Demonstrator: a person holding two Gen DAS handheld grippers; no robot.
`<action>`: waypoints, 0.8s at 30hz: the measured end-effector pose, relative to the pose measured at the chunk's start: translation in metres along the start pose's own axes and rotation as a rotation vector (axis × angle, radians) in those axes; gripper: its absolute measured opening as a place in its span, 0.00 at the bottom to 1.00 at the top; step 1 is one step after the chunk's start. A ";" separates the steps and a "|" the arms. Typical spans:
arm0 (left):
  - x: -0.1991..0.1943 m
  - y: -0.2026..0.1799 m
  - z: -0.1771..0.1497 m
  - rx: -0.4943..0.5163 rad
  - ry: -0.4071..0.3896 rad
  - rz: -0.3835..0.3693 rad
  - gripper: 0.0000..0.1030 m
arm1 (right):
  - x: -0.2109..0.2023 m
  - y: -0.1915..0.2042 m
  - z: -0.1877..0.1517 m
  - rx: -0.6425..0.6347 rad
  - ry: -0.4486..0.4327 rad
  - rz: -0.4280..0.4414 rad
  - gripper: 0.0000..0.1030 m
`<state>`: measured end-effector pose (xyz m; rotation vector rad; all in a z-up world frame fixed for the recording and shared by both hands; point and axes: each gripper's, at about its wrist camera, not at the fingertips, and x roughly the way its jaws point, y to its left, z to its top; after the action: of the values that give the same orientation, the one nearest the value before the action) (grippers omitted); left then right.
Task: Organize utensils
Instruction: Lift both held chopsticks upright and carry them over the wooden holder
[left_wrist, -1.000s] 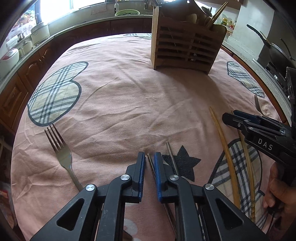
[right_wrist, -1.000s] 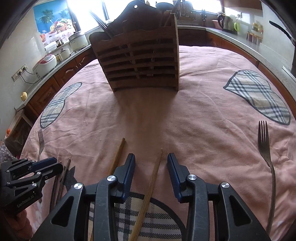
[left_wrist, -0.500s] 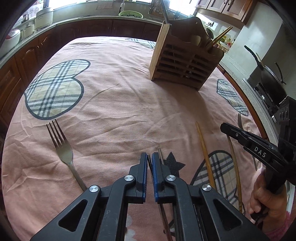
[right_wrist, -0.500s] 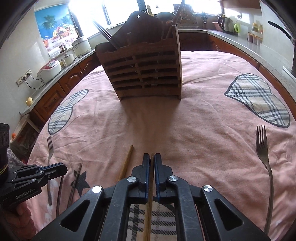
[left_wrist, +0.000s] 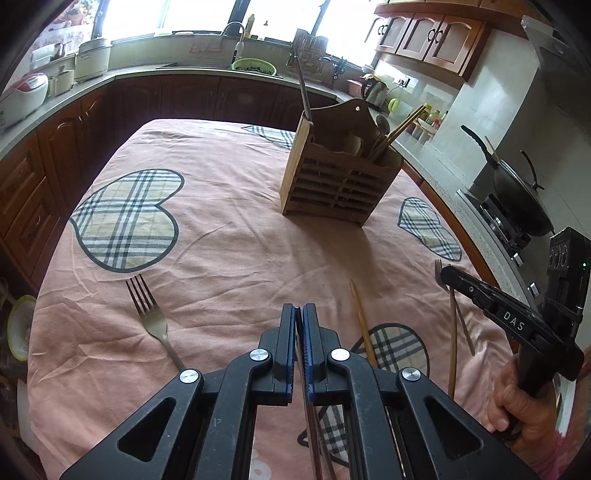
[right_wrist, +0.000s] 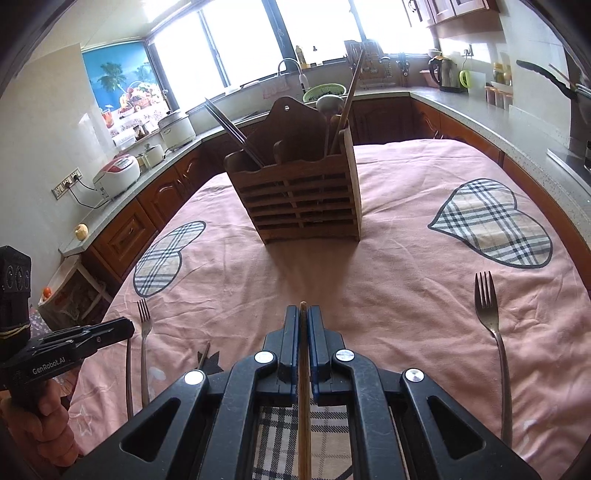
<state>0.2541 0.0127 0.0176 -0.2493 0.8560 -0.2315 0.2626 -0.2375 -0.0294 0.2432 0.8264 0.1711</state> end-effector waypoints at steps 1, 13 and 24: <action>-0.007 -0.001 0.000 0.000 -0.014 -0.003 0.02 | -0.005 0.001 0.001 -0.001 -0.012 0.002 0.04; -0.067 -0.010 -0.003 0.030 -0.130 -0.028 0.02 | -0.057 0.015 0.017 -0.023 -0.145 0.028 0.04; -0.099 -0.009 -0.005 0.046 -0.199 -0.042 0.02 | -0.085 0.019 0.023 -0.028 -0.219 0.031 0.04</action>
<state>0.1870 0.0331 0.0877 -0.2432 0.6477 -0.2609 0.2224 -0.2431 0.0511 0.2436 0.6030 0.1814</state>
